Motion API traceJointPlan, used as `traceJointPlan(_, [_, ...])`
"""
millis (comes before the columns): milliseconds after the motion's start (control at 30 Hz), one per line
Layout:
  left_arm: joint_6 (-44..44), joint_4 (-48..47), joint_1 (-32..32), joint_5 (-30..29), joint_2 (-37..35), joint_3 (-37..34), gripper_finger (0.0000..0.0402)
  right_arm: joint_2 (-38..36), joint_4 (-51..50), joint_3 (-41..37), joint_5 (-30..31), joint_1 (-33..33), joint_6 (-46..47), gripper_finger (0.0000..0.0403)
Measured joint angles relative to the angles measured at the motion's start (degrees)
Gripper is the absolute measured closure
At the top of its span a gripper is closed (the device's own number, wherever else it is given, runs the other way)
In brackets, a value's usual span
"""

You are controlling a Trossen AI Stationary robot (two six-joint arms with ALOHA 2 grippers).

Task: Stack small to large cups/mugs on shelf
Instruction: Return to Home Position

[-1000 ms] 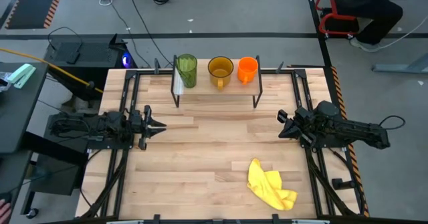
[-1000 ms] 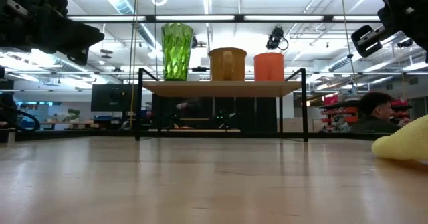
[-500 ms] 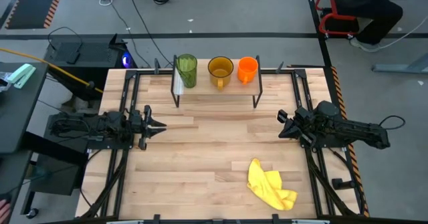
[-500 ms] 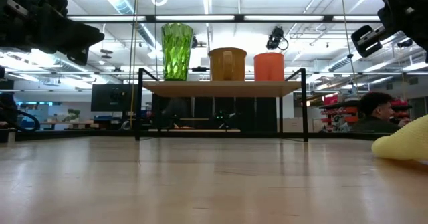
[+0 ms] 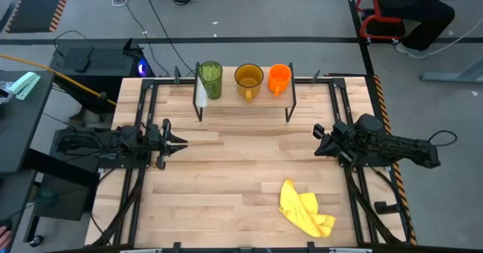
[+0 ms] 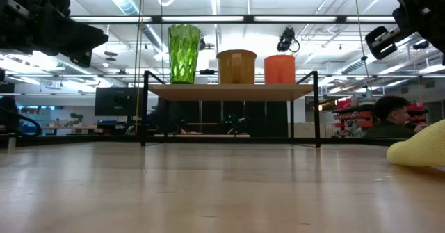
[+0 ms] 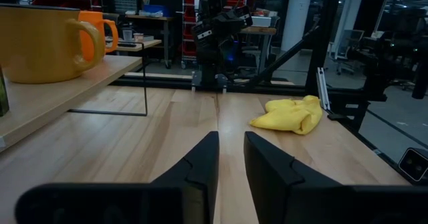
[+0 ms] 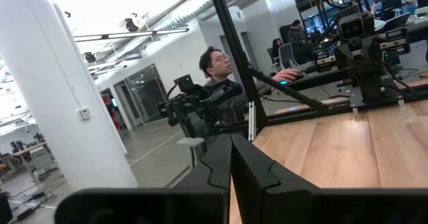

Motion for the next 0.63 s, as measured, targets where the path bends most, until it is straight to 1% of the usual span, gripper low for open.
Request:
traceJointPlan(400, [0.0,0.0,0.0,0.0,0.0,0.0,0.0318,0.0,0.0,0.0,0.0,0.0,0.0,0.0386])
traceJointPlan(633, [0.0,0.0,0.0,0.0,0.0,0.0,0.0323,0.0,0.0,0.0,0.0,0.0,0.0,0.0386])
